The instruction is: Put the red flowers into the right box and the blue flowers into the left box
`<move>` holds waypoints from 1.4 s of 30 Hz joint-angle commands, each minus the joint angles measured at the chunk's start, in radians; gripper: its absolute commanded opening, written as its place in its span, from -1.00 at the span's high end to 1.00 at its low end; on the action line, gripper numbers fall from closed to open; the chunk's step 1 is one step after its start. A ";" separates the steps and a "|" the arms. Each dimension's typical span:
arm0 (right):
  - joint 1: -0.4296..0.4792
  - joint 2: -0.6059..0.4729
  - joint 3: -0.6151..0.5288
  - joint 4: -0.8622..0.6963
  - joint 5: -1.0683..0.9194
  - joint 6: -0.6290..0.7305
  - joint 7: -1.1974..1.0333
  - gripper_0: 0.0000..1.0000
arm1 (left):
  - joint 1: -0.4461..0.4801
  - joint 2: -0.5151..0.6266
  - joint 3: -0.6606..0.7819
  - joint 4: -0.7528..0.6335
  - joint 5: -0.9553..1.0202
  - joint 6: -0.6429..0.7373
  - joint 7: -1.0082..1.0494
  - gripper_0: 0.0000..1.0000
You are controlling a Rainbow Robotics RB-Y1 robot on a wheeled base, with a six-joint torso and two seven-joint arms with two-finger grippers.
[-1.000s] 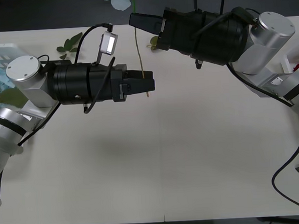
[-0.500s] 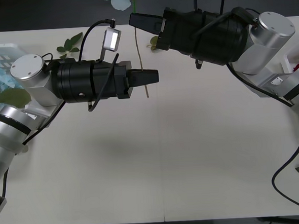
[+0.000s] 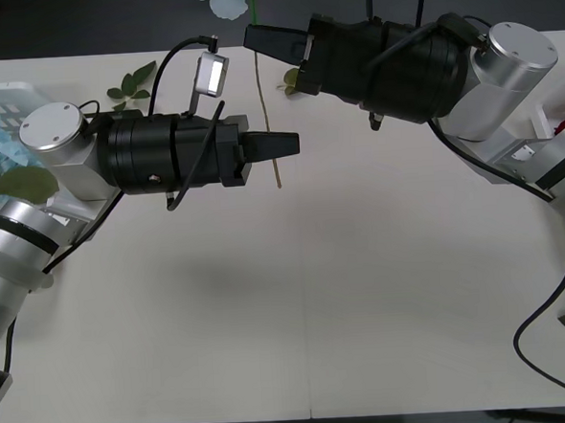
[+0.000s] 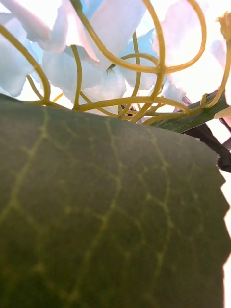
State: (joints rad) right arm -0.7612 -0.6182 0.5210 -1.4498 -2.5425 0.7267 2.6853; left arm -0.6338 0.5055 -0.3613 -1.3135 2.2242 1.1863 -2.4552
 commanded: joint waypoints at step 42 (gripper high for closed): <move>0.020 -0.414 0.022 -0.017 -0.002 0.281 0.020 -0.88 | 0.036 0.338 0.647 -0.107 -0.802 0.492 0.111 1.00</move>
State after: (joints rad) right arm -0.7581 -0.9931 0.5470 -1.4498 -2.5466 0.9906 2.6853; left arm -0.6274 0.7850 0.2359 -1.3570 1.4800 1.6517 -2.3682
